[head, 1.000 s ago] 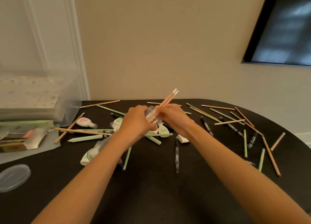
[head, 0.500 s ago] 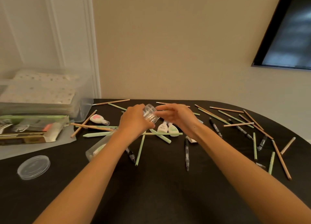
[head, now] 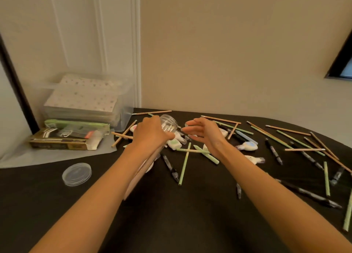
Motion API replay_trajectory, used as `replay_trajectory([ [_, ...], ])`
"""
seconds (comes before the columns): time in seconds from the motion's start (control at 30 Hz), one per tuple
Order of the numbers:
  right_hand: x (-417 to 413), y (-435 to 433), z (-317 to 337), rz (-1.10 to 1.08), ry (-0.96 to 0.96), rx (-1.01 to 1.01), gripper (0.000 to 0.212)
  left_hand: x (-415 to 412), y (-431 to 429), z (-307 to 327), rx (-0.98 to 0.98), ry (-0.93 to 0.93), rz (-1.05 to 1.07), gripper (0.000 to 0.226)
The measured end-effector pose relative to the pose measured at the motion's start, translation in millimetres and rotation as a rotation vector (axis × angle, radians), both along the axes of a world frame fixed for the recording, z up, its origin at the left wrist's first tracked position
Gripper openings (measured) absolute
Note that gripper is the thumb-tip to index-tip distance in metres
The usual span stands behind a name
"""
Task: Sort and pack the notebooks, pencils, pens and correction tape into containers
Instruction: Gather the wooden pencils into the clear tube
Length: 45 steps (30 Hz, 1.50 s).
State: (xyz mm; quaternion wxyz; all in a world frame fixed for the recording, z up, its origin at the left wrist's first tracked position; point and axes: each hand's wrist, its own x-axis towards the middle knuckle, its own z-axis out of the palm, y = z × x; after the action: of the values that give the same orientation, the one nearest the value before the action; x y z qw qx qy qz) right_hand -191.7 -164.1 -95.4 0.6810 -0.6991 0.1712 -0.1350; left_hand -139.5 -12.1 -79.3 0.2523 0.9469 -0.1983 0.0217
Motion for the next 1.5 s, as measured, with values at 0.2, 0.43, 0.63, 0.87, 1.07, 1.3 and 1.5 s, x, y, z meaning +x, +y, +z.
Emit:
replay_trajectory([
  [0.2,52.2,34.2,-12.8,0.100,0.229,-0.194,0.024,40.5,41.5,-3.1,0.030,-0.022,0.206,0.049],
  [0.43,118.2,72.3,-31.2,0.306,0.243,-1.031,0.023,83.6,71.6,-4.7,0.032,-0.017,0.344,0.051],
  [0.63,139.7,78.6,-40.0,0.452,0.325,-1.386,0.024,106.8,83.2,-11.1,0.026,-0.019,0.361,0.049],
  [0.87,151.1,71.5,-28.3,0.434,0.019,-1.680,0.027,122.4,85.7,-14.8,-0.013,-0.004,0.347,0.042],
  [1.07,172.8,85.0,-35.8,0.550,-0.197,-1.735,0.032,131.7,85.1,-12.7,-0.023,-0.016,0.345,0.041],
  [1.3,193.3,101.9,-51.4,0.687,-0.188,-1.901,0.033,136.4,84.9,-14.9,0.007,-0.005,0.357,0.047],
  [1.5,177.9,80.5,-38.1,0.467,-0.457,-1.989,0.032,127.2,80.1,-8.6,0.017,0.010,0.325,0.052],
])
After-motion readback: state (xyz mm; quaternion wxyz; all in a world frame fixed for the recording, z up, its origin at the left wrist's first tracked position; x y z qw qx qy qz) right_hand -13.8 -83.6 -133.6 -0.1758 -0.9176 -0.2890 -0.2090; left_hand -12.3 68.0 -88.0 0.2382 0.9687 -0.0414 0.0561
